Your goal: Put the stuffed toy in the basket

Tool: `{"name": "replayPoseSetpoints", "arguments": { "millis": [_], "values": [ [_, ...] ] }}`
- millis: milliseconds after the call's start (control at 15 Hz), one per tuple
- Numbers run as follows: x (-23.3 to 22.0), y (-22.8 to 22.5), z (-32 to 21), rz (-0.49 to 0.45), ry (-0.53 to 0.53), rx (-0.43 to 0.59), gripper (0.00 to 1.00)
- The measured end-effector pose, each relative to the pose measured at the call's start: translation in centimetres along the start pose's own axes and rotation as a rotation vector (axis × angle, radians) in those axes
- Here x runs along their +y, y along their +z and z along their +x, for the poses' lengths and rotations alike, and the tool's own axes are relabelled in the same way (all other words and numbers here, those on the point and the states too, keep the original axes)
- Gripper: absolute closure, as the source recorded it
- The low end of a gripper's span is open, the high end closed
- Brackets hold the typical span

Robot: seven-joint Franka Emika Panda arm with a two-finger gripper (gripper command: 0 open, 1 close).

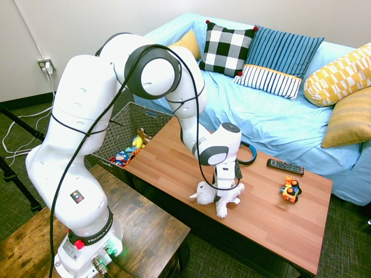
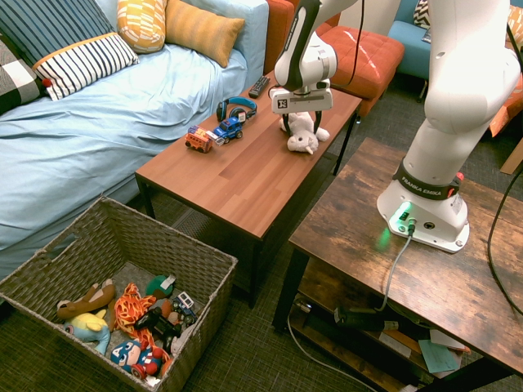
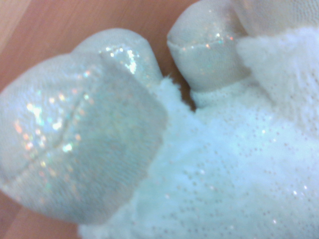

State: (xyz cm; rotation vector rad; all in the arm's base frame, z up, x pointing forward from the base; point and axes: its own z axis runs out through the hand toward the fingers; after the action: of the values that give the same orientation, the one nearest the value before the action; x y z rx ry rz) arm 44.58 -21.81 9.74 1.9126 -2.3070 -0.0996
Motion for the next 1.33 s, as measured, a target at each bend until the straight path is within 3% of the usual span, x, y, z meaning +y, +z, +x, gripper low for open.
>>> {"name": "replayPoseSetpoints", "arguments": {
  "millis": [267, 800, 1000, 1333],
  "values": [
    [-0.4, 0.6, -0.3, 0.028, -0.045, -0.011, 1.0],
    [0.4, -1.2, -0.3, 0.158, -0.234, 0.006, 1.0],
    [0.1, -5.2, -0.9, 0.222, -0.27, 0.017, 1.0],
    [-1.2, -16.7, -5.9, 0.3, -0.347, 0.088, 1.0]
  ]
}}
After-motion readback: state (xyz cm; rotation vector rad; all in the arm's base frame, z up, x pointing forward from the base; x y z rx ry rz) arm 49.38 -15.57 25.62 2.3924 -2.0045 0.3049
